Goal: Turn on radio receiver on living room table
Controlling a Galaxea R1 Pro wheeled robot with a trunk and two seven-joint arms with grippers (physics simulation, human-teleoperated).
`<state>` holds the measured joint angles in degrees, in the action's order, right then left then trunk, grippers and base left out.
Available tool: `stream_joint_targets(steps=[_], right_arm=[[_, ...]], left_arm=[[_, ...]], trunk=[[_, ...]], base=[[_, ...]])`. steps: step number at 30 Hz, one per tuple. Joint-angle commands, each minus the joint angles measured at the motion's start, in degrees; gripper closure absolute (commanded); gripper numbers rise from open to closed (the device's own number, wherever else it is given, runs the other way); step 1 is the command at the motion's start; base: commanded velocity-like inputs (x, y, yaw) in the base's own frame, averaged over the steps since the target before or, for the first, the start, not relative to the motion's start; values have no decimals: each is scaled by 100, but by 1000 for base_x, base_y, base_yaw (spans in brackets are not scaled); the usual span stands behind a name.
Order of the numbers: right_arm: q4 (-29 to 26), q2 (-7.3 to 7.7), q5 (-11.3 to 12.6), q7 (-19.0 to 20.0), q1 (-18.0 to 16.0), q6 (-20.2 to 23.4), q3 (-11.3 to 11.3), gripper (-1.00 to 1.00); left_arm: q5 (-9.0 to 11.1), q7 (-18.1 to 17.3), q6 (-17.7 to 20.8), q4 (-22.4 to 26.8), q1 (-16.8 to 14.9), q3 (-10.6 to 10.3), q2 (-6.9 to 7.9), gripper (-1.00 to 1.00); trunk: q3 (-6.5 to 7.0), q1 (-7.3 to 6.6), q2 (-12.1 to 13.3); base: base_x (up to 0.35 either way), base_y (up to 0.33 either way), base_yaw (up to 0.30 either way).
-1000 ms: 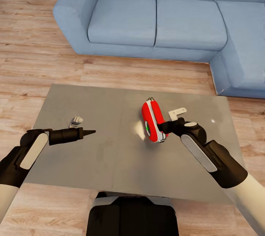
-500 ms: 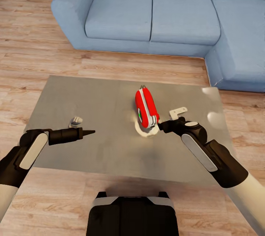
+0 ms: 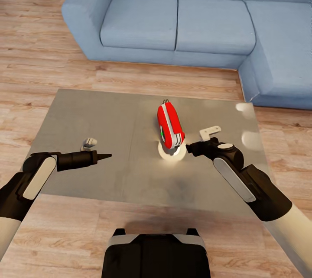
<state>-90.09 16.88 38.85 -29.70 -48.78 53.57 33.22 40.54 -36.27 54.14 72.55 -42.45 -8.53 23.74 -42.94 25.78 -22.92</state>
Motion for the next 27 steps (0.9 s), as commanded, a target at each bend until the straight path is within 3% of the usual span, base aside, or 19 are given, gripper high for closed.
stream_joint_targets(steps=[1, 22, 27], right_arm=[[0, 0, 0, 0, 0, -2, 0, -100], [4, 8, 0, 1, 0, -83, -49, -100], [3, 19, 0, 0, 0, -83, -73, -100]], left_arm=[[2, -1, 0, -8, 0, 0, 0, 100], [0, 6, -10, -22, 0, 0, -1, 100], [-138, 10, -20, -23, 0, -14, -12, 100]], trunk=[[9, 0, 0], [199, 0, 0], [244, 0, 0]], base=[[0, 0, 0], [0, 0, 0], [0, 0, 0]])
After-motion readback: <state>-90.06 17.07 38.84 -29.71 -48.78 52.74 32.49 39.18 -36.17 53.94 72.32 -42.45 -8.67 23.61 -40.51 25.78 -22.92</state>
